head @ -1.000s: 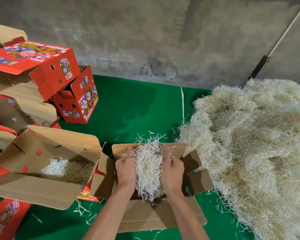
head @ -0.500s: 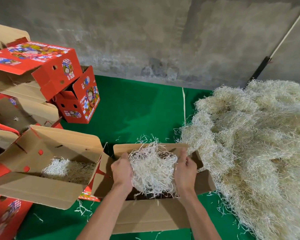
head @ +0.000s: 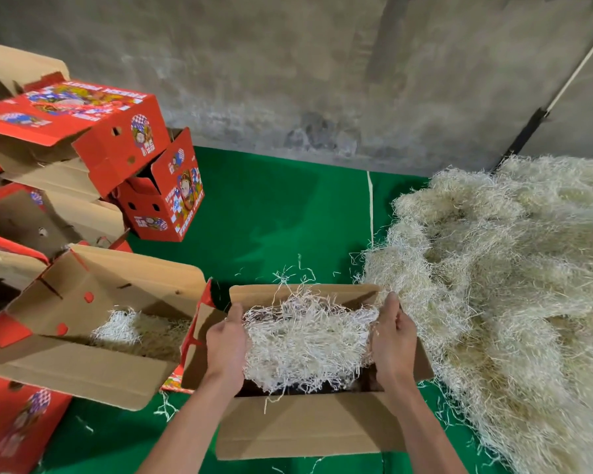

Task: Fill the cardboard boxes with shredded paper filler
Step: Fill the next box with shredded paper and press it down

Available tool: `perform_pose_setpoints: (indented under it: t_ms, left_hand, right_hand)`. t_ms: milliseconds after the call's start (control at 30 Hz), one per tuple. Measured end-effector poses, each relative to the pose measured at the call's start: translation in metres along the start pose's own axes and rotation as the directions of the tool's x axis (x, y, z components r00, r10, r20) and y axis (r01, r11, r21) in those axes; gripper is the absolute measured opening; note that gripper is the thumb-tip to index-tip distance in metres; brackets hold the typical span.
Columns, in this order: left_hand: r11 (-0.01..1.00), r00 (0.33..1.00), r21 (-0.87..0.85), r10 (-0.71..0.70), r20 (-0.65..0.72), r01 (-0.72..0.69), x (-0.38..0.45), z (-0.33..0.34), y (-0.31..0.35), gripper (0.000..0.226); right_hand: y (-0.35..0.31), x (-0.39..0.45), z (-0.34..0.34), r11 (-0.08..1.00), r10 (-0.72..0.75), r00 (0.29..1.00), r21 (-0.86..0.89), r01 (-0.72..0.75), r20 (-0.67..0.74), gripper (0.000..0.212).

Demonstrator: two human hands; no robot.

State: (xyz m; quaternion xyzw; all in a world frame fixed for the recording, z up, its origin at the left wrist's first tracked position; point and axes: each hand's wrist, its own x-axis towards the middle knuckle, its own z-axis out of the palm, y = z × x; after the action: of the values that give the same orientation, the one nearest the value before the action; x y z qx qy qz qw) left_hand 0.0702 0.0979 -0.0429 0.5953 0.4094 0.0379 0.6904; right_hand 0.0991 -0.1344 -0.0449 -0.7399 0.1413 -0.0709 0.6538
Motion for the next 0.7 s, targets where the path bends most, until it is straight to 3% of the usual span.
perform_pose_setpoints:
  t_ms: [133,200,267,367,533,633,700]
  left_hand:
    - [0.985,0.995,0.17,-0.053,0.083,0.038,-0.002,-0.001,-0.001,0.05]
    - [0.955,0.987,0.293,-0.089,0.131,0.047,-0.005,-0.002,-0.002,0.078]
    - [0.918,0.982,0.392,-0.022,0.188,-0.055,-0.008,-0.005,-0.003,0.086]
    - [0.786,0.954,0.571,0.078,0.289,-0.237,-0.012,-0.01,-0.005,0.076]
    - [0.343,0.895,0.835,0.281,0.346,-0.431,-0.02,-0.011,-0.004,0.034]
    - [0.177,0.858,0.871,0.343,0.381,-0.458,-0.017,-0.008,-0.005,0.026]
    - [0.218,0.813,0.795,0.302,0.497,-0.566,-0.011,-0.003,-0.007,0.013]
  right_hand:
    - [0.009,-0.005,0.006,0.984,-0.035,0.993,-0.169,0.053,0.11,0.058]
    - [0.014,-0.007,0.006,0.952,-0.009,0.981,-0.298,0.067,0.192,0.051]
    - [0.016,-0.008,0.004,0.899,-0.044,0.973,-0.416,0.138,0.228,0.041]
    - [0.018,-0.011,0.003,0.777,-0.103,0.952,-0.575,0.258,0.288,0.035]
    - [0.016,-0.011,0.009,0.533,-0.098,0.917,-0.757,0.377,0.387,0.014]
    - [0.009,-0.004,0.012,0.586,-0.046,0.878,-0.699,0.41,0.476,0.01]
    - [0.004,0.003,0.013,0.637,0.061,0.777,-0.624,0.453,0.626,0.015]
